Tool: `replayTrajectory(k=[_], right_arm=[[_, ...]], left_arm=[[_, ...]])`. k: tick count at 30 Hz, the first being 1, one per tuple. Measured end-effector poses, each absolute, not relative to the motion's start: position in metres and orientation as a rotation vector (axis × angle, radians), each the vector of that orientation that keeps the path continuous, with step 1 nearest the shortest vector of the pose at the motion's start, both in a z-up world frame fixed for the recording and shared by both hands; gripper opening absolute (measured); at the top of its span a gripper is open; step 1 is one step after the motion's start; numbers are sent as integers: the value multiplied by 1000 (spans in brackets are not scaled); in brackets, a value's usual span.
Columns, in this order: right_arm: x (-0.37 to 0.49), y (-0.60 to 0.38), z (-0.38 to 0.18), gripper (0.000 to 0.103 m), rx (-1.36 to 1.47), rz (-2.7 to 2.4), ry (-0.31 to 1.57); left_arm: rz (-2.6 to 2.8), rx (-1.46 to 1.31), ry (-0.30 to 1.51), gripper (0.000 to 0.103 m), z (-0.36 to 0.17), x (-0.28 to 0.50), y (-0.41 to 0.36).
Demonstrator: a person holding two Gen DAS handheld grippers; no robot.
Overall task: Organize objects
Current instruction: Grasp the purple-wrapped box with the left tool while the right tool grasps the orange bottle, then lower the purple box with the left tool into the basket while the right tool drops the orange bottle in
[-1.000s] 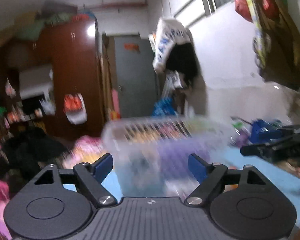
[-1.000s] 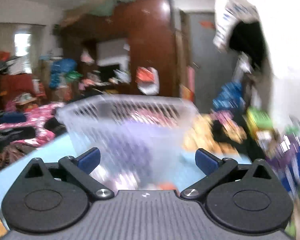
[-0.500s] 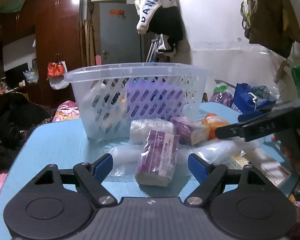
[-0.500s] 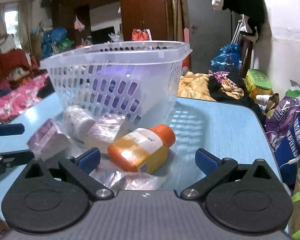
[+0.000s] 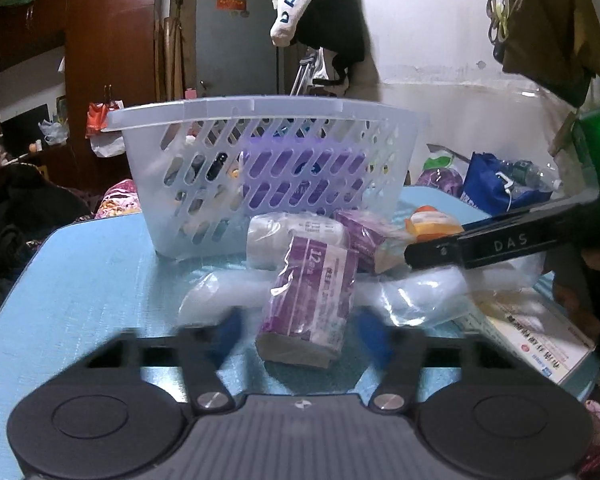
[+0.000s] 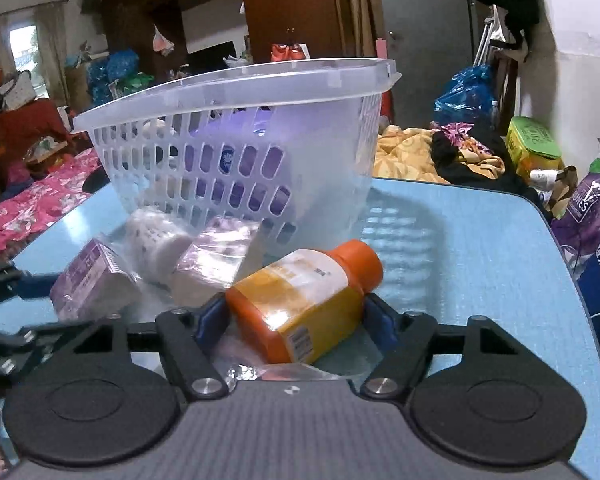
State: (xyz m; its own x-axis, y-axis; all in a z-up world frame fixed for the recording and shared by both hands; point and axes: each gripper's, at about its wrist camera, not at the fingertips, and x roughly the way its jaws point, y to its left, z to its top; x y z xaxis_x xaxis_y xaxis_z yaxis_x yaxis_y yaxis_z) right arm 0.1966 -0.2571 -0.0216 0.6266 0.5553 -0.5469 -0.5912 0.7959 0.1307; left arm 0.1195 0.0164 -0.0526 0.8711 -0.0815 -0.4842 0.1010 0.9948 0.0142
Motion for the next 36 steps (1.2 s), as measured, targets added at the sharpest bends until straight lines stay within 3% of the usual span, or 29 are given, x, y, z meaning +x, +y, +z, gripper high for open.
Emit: replayTrajectory(k=[15,22,30,36], right_arm=[[165,-279,-7,74,26,586,347],[159,-292,10,74,43,602,310],[156,-265,89,74,-34,663,188],[219,-216,112,74,-67,659,260]], left_arm=[[-172,-27,320,51,-52,99,31],[-144,-69,271,51,-45,91,40],[-83,-52,160,51,49,96,55],[35,-39,305,51,101,188,68]])
